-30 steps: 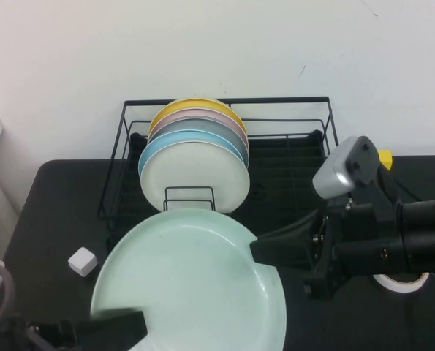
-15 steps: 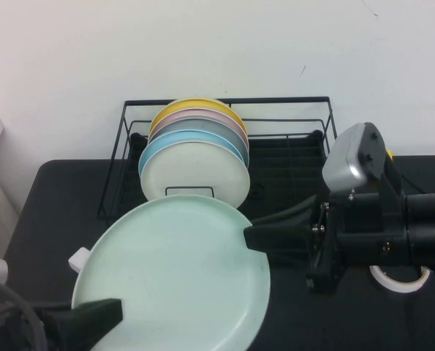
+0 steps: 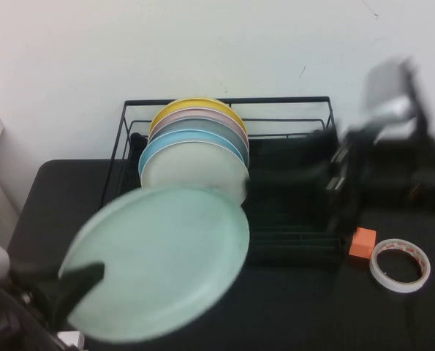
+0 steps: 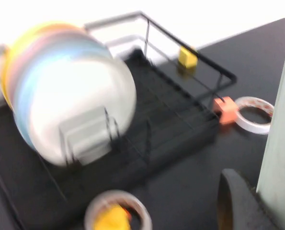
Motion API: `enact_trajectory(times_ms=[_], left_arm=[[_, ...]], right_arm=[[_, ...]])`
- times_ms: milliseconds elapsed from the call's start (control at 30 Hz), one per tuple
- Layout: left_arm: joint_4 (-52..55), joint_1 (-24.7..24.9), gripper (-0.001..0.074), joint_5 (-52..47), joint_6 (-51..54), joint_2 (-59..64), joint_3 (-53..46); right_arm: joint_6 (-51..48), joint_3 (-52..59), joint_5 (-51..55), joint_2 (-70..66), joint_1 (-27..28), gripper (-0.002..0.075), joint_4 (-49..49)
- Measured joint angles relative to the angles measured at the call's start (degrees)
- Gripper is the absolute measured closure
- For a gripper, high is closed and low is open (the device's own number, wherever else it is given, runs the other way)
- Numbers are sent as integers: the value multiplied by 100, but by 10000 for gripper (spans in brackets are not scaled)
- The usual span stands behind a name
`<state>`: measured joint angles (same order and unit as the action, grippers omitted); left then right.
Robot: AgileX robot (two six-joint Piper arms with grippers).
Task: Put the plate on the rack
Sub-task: Place the plate on the rack
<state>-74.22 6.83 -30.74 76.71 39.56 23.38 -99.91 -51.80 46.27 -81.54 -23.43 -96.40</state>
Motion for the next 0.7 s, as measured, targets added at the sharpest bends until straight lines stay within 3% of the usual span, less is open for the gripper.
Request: enact_trajectory(times_ms=[100,200,300,367,433,700], left_arm=[[-24,0,646,59,671,0,324],[-24,0,646,122,1139,22,691],[-24,0,646,125,1362,197,1152],[-37,0,646,125,1391,381,1445],[-37,0,646,125,1456,660,1757],[122,0,646,-355,2099,2250,3011]], right_arm=[[147,-253,163,299,437,251,0],[246,-393,396,658,912,332,0],[259,-441,635,1063,1362,487,251],[209,-446,715,1369,1577,610,930],[236,-446,697,1663,1677,672,1812],[2407,-446,675,2273,1720,721,5078]])
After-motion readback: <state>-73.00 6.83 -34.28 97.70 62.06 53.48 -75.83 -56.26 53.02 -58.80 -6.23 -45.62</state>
